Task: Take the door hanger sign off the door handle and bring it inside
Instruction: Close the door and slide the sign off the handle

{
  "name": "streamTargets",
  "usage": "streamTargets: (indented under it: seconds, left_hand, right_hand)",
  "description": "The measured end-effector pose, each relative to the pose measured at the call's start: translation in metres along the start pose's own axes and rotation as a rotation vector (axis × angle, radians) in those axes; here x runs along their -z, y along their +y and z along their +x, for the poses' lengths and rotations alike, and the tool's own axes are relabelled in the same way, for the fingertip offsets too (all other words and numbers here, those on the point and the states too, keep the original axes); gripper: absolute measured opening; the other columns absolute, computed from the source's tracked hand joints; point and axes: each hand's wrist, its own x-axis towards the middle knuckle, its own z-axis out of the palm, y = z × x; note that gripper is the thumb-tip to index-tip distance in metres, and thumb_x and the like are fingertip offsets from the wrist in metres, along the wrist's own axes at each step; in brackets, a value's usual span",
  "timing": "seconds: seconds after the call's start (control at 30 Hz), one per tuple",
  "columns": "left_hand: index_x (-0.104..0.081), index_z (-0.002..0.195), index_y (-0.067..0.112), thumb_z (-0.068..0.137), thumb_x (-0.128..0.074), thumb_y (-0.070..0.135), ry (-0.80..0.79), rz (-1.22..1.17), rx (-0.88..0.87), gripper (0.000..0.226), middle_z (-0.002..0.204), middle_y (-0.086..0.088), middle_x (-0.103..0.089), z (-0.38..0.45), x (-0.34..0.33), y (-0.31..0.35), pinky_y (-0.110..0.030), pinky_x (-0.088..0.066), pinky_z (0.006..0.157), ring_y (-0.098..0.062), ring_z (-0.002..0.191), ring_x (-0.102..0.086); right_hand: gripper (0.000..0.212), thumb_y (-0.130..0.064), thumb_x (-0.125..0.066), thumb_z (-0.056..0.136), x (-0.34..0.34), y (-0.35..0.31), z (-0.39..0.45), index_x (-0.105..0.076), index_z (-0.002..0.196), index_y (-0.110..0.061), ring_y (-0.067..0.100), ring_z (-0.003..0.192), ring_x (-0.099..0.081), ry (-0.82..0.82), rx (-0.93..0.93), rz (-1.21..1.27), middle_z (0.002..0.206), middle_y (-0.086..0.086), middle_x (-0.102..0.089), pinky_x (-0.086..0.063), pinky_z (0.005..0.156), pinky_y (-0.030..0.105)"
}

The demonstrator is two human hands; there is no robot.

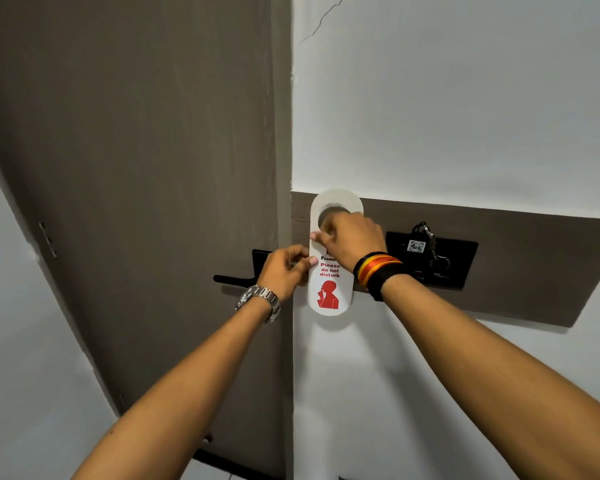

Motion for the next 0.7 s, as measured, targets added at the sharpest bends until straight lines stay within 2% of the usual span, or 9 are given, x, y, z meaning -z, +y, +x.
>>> streamTargets:
  seconds: [0.07,0.13,0.17,0.23,0.33,0.4,0.47,0.6,0.7]
  left_hand:
    - [-0.071,0.097,0.001,0.096,-0.067,0.018,-0.008,-0.098,-0.014,0.017,0.094,-0.017,-0.078,-0.001,-0.006,0.007,-0.047,-0.065,0.076,-0.035,0.087,-0.076]
    - [-0.07,0.098,-0.002,0.097,-0.066,0.014,-0.019,-0.178,-0.035,0.016,0.094,-0.018,-0.078,-0.004,-0.014,0.014,-0.042,-0.065,0.072,-0.032,0.086,-0.077]
    - [-0.069,0.099,-0.002,0.097,-0.065,0.013,-0.034,-0.208,-0.039,0.016,0.094,-0.018,-0.078,-0.004,-0.021,0.019,-0.042,-0.065,0.072,-0.032,0.086,-0.077]
    - [-0.069,0.098,-0.002,0.098,-0.065,0.013,-0.098,-0.253,-0.045,0.016,0.095,-0.02,-0.077,-0.007,-0.043,0.031,-0.045,-0.065,0.073,-0.033,0.086,-0.077]
    - [-0.071,0.096,0.002,0.098,-0.064,0.012,-0.192,-0.293,-0.082,0.012,0.089,-0.013,-0.079,-0.017,-0.09,0.054,-0.038,-0.065,0.069,-0.024,0.079,-0.077]
    - [-0.071,0.098,0.003,0.098,-0.064,0.01,-0.243,-0.306,-0.107,0.01,0.083,-0.002,-0.079,-0.027,-0.131,0.073,-0.03,-0.063,0.065,-0.016,0.075,-0.077]
    - [-0.072,0.101,0.003,0.097,-0.064,0.011,-0.268,-0.299,-0.124,0.012,0.086,0.0,-0.08,-0.037,-0.161,0.084,-0.028,-0.062,0.067,-0.015,0.078,-0.077]
    - [-0.074,0.101,0.007,0.098,-0.065,0.019,-0.338,-0.229,-0.164,0.016,0.093,-0.005,-0.08,-0.065,-0.253,0.11,-0.031,-0.064,0.072,-0.02,0.083,-0.078]
    - [-0.075,0.103,0.009,0.099,-0.063,0.021,-0.377,-0.22,-0.152,0.018,0.095,-0.001,-0.08,-0.087,-0.328,0.126,-0.028,-0.063,0.071,-0.017,0.083,-0.077]
  right_hand:
    - [0.029,-0.053,-0.063,0.089,0.016,0.02,-0.022,-0.07,0.099,-0.028,0.017,0.078,-0.069,0.164,-0.059,0.239,0.083,-0.007,-0.072,-0.054,0.071,0.032]
    - [0.025,-0.048,-0.067,0.086,0.028,0.048,-0.048,-0.067,0.105,-0.03,0.011,0.069,-0.066,0.313,-0.116,0.431,0.082,-0.011,-0.07,-0.055,0.068,0.03]
    - [0.027,-0.044,-0.07,0.086,0.033,0.062,-0.061,-0.065,0.109,-0.031,0.009,0.065,-0.064,0.326,-0.153,0.502,0.087,-0.012,-0.07,-0.055,0.068,0.03]
    - [0.031,-0.037,-0.072,0.088,0.039,0.09,-0.088,-0.065,0.117,-0.03,0.008,0.062,-0.062,0.252,-0.241,0.609,0.095,-0.01,-0.071,-0.058,0.068,0.029]
    - [0.013,-0.028,-0.068,0.095,0.048,0.124,-0.122,-0.073,0.103,-0.02,0.017,0.062,-0.068,0.157,-0.338,0.772,0.079,0.004,-0.075,-0.061,0.056,0.037]
    - [0.01,-0.024,-0.067,0.096,0.062,0.153,-0.149,-0.073,0.1,-0.016,0.017,0.059,-0.065,0.204,-0.402,0.82,0.076,0.005,-0.074,-0.054,0.048,0.028]
    - [0.011,-0.023,-0.068,0.096,0.073,0.177,-0.169,-0.073,0.101,-0.015,0.015,0.059,-0.064,0.234,-0.433,0.839,0.077,0.005,-0.075,-0.051,0.045,0.023]
    - [0.018,-0.025,-0.068,0.095,0.107,0.255,-0.225,-0.073,0.107,-0.012,0.021,0.063,-0.065,0.273,-0.507,0.808,0.084,0.011,-0.076,-0.056,0.05,0.029]
    - [0.022,-0.025,-0.069,0.095,0.128,0.319,-0.269,-0.073,0.111,-0.011,0.019,0.064,-0.067,0.286,-0.576,0.79,0.092,0.007,-0.076,-0.056,0.052,0.031]
